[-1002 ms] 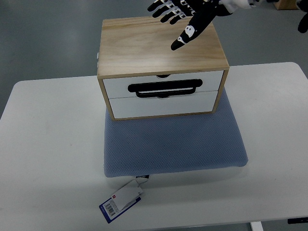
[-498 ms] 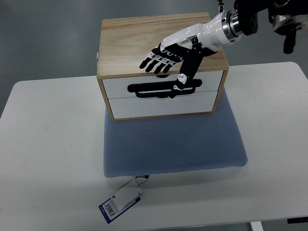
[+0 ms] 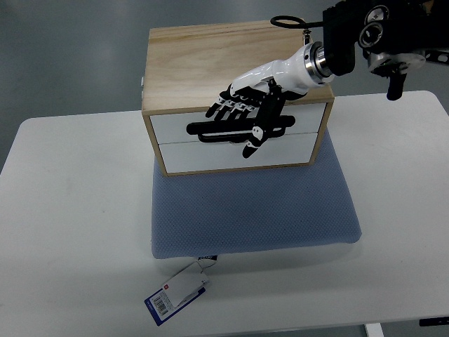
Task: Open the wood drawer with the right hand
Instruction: 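Move the right hand over the cabinet down to the upper drawer's black handle, then curl the right hand's fingers around the black bar handle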
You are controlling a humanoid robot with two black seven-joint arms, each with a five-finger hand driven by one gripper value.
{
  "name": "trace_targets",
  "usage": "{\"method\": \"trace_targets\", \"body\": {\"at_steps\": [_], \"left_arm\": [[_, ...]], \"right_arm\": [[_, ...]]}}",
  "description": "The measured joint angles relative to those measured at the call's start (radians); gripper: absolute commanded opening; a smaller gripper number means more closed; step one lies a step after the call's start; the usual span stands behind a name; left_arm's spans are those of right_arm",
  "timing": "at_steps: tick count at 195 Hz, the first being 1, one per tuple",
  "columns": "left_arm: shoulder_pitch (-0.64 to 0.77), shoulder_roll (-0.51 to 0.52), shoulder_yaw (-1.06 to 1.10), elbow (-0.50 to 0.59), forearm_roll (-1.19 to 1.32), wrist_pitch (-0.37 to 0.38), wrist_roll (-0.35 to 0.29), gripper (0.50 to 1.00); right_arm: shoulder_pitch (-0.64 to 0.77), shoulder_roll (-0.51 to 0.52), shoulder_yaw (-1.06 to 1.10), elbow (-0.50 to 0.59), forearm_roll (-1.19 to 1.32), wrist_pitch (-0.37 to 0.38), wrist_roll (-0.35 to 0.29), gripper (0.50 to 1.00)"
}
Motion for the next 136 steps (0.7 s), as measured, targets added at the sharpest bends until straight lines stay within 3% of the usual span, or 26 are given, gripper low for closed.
{"method": "trace_targets", "body": {"at_steps": [136], "left_arm": [[0.000, 0.000, 0.000, 0.000, 0.000, 0.001, 0.000, 1.000]], "right_arm": [[-0.064, 0.019, -0.008, 0.000, 0.044, -0.086, -0.007, 0.915]]}}
